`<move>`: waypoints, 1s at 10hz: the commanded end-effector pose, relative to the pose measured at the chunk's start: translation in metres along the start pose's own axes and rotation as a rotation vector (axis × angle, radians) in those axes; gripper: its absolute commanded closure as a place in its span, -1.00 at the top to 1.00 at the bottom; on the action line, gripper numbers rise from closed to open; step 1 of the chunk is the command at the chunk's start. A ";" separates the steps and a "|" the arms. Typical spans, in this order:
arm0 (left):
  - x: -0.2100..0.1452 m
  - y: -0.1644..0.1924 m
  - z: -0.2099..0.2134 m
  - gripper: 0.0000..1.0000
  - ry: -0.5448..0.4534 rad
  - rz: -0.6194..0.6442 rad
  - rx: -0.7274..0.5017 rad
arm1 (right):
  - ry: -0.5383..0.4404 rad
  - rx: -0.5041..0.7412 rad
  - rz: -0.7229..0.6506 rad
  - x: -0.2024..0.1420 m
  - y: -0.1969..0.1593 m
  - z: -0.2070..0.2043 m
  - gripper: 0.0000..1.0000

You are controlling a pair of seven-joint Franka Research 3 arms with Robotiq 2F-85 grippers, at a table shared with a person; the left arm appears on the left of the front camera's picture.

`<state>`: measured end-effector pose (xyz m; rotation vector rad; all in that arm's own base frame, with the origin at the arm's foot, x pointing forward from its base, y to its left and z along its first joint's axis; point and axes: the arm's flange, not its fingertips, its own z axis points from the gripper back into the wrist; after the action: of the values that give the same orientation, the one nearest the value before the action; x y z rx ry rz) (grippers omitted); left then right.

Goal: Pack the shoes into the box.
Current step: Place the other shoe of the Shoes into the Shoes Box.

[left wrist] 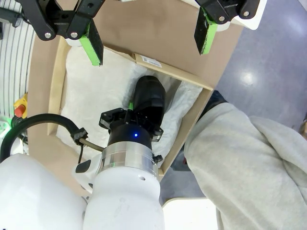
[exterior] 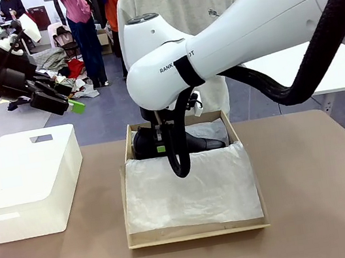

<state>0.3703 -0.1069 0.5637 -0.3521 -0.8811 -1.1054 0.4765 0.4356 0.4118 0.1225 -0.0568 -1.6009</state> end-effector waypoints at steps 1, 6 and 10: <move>-0.001 0.002 -0.001 1.00 -0.024 -0.013 -0.014 | -0.007 0.005 -0.021 -0.004 0.005 0.005 -1.00; -0.001 0.002 -0.001 1.00 -0.024 -0.013 -0.014 | 0.014 0.033 -0.036 0.007 0.008 0.027 0.89; -0.001 0.002 -0.001 1.00 -0.024 -0.013 -0.014 | 0.031 0.046 -0.019 0.019 0.004 0.051 1.00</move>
<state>0.3704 -0.1068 0.5637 -0.3521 -0.8811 -1.1052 0.4798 0.4231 0.4629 0.1934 -0.0818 -1.6221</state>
